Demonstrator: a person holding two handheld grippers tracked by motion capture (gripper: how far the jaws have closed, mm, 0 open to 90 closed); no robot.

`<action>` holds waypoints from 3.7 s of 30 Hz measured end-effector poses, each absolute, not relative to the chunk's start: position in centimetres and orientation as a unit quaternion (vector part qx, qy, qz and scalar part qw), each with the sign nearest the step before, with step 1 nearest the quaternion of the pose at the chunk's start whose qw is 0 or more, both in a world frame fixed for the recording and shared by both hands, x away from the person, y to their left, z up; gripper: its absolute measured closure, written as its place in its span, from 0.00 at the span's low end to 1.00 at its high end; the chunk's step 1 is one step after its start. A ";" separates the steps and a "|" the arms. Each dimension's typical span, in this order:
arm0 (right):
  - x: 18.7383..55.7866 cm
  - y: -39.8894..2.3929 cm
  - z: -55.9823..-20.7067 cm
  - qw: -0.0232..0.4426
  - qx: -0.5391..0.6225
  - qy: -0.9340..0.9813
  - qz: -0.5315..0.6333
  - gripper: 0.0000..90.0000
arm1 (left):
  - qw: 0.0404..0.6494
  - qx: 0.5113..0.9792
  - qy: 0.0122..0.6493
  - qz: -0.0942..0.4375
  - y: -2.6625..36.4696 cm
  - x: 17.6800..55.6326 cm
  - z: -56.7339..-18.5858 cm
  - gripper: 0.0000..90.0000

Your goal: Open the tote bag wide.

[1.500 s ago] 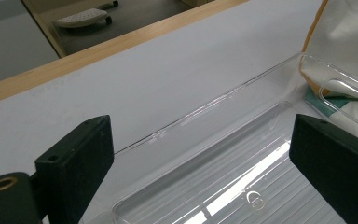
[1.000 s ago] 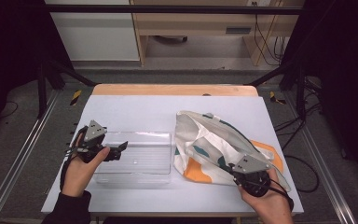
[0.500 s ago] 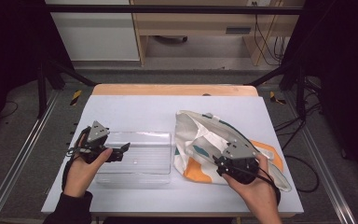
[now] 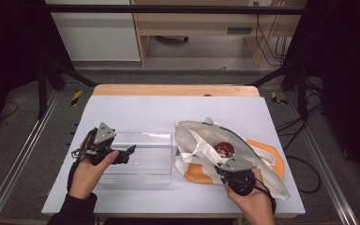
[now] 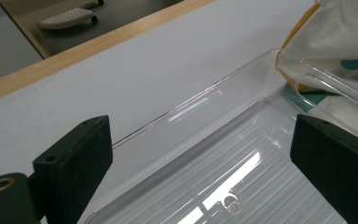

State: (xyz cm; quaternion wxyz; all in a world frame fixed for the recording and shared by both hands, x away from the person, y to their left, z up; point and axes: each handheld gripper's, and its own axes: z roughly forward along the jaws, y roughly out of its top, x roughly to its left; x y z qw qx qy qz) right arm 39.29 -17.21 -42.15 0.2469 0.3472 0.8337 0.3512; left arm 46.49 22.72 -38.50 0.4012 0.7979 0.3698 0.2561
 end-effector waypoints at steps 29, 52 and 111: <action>37.9 -17.2 -43.9 0.230 0.335 0.831 0.381 0.91 | 0.417 0.853 0.198 0.244 7.8 47.3 -28.9 0.20; 37.1 -17.2 -43.6 0.262 0.329 0.823 0.380 0.96 | 0.328 0.920 0.118 0.182 -1.1 52.3 -31.4 0.54; 34.5 -15.0 -44.4 0.232 0.278 0.860 0.360 0.99 | 0.312 0.902 0.221 0.200 -2.9 60.9 -37.4 0.98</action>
